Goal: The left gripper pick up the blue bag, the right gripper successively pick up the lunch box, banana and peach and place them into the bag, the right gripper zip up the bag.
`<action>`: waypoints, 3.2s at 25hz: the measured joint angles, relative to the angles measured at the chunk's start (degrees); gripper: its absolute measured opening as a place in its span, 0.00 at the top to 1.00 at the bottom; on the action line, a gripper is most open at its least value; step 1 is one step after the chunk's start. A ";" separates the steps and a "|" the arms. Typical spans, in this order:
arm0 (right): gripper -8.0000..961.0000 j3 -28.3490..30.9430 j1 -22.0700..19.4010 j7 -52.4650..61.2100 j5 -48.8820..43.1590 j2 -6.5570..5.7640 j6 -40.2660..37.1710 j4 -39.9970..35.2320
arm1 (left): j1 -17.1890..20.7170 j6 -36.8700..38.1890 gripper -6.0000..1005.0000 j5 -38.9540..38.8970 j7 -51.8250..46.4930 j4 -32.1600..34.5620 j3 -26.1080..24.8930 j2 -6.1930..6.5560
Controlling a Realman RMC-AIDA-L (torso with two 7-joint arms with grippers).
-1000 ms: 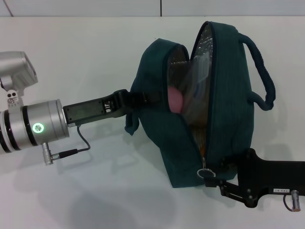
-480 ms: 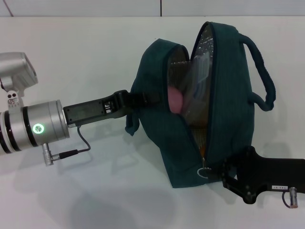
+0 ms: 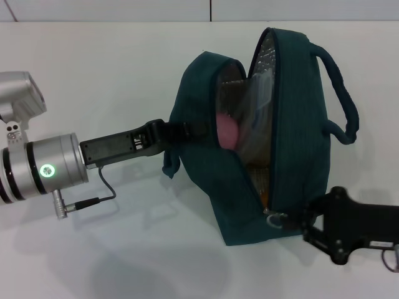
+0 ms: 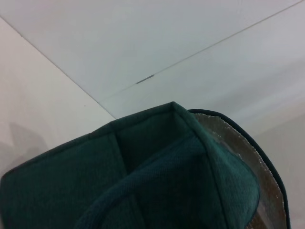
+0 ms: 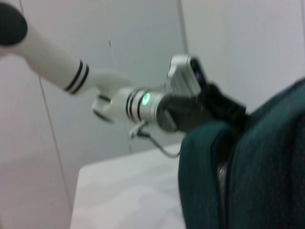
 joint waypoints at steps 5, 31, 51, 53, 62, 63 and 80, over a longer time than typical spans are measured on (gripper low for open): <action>0.99 4.59 -0.78 -0.95 -0.14 -0.11 -3.85 -0.07 | -0.17 0.14 0.91 0.00 0.54 0.00 0.14 0.00; 0.99 9.66 0.69 -1.10 0.52 -0.18 -11.00 -0.08 | -0.44 0.31 0.89 -0.04 0.51 -0.08 -0.07 0.00; 0.99 8.93 5.22 -1.15 5.87 0.77 -9.04 0.70 | 1.14 1.00 0.59 -6.70 12.00 0.41 -0.13 0.25; 0.99 8.94 5.81 -1.17 6.78 0.88 -9.06 0.70 | 2.07 1.06 0.52 -8.95 13.52 0.57 -0.17 0.39; 0.98 8.35 9.09 -1.93 10.72 1.19 -7.91 2.44 | 5.48 1.30 0.22 -16.27 19.01 0.71 -0.18 0.62; 0.98 8.03 9.32 -1.94 10.71 1.19 -7.49 3.06 | 5.64 1.27 0.20 -16.27 19.18 0.71 -0.18 0.64; 0.98 6.09 7.76 -4.20 12.48 0.78 -8.70 4.05 | 5.48 0.76 0.11 -16.60 20.92 0.64 -1.31 0.58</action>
